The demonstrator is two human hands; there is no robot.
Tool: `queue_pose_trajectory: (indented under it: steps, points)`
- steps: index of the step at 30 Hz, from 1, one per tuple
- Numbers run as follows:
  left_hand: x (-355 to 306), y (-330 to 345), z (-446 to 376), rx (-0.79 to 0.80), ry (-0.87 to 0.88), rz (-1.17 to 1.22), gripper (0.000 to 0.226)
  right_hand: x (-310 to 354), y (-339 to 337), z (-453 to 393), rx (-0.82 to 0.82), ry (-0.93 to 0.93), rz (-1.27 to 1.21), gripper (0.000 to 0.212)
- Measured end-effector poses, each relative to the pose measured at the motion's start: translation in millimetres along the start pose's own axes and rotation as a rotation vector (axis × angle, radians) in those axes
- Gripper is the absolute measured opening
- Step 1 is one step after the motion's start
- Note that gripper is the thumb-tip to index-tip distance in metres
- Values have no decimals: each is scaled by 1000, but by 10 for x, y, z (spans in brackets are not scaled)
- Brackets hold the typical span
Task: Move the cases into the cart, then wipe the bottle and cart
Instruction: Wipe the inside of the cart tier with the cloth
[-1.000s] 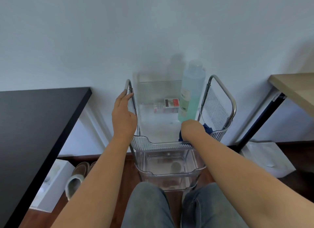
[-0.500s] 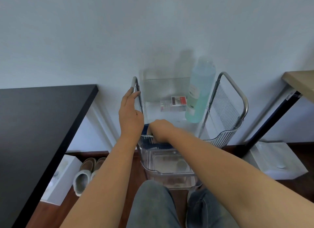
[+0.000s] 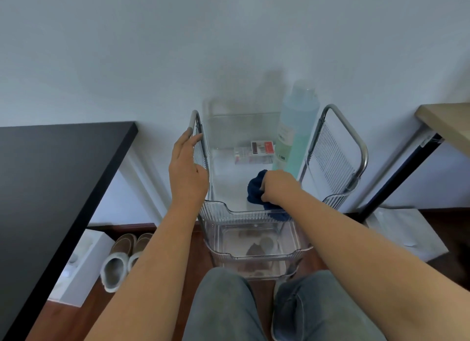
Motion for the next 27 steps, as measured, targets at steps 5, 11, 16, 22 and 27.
queue_pose_trajectory:
  steps: [5,11,16,22,27]
  points:
    - [-23,0,2,-11,-23,22,76,454,-14,3,-44,-225,-58,24]
    - [-41,-12,6,11,-47,40,77,1060,-168,-129,-94,-391,131,11]
    - [46,18,12,-10,-89,100,83,1100,-297,-336,-13,-262,3,16]
    - [97,-8,38,-39,-141,209,89,1182,-209,-271,-118,-366,105,16]
    - [108,-3,32,-40,-139,215,87,990,-126,-53,-49,-582,-69,37]
Point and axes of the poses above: each hand's wrist, its own z-axis away from the middle knuckle, its own y-axis out of the palm, x = y × z, the point moved 3 cm from there along -z, towards the middle knuckle, and after that the axes turned 12 degrees about z, right-handed, at the moved point
